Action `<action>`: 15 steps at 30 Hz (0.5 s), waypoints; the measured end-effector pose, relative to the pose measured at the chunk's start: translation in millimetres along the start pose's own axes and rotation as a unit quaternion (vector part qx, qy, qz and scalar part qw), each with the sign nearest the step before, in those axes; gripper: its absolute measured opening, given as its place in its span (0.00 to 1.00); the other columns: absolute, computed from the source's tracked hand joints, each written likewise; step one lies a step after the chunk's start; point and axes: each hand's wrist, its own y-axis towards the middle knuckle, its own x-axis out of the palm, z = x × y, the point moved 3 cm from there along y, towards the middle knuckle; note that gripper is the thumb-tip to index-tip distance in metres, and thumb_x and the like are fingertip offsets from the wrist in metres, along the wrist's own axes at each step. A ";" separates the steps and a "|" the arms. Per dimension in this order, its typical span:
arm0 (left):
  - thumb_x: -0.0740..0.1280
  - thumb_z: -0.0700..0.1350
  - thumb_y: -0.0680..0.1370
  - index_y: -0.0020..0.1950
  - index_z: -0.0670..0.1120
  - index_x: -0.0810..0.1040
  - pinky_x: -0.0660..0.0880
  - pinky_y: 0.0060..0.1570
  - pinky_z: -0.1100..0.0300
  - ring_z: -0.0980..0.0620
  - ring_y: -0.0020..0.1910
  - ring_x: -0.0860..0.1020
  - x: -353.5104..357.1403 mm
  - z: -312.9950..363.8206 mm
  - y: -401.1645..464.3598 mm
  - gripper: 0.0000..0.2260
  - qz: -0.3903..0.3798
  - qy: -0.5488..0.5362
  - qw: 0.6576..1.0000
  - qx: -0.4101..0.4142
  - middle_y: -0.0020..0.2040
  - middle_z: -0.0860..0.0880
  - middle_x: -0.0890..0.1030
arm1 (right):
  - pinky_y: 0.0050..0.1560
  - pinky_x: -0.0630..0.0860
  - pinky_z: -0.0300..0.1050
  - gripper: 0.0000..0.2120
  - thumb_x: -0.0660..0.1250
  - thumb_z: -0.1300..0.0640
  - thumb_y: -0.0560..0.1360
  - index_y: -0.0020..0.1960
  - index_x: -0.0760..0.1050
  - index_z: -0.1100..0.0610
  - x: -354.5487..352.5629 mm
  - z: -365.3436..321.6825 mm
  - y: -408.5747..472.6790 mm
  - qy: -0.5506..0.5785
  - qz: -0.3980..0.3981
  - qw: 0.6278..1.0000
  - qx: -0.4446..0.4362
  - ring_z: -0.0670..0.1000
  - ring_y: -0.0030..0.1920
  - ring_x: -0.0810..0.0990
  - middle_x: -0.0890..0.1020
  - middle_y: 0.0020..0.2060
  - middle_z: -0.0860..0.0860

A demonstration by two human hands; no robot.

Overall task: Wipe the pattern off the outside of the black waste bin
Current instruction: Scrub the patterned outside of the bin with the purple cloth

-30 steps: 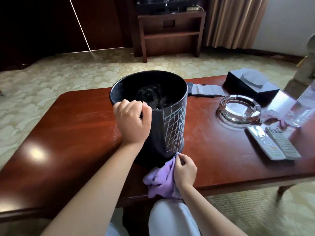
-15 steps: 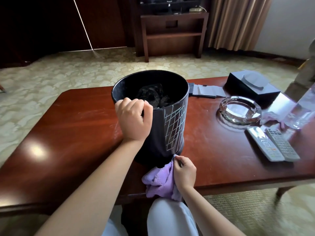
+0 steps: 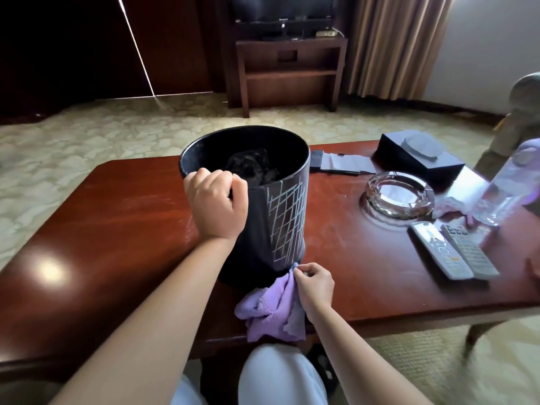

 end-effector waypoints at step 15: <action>0.58 0.40 0.73 0.28 0.48 0.58 0.58 0.36 0.55 0.50 0.29 0.60 2.2 -1.4 -0.9 0.15 0.018 0.001 1.000 0.003 0.26 0.53 0.59 | 0.40 0.71 0.39 0.02 0.70 0.54 0.70 0.39 0.81 0.52 2.1 -0.3 7.0 0.018 -0.006 0.998 0.054 0.48 0.40 0.79 0.82 0.37 0.47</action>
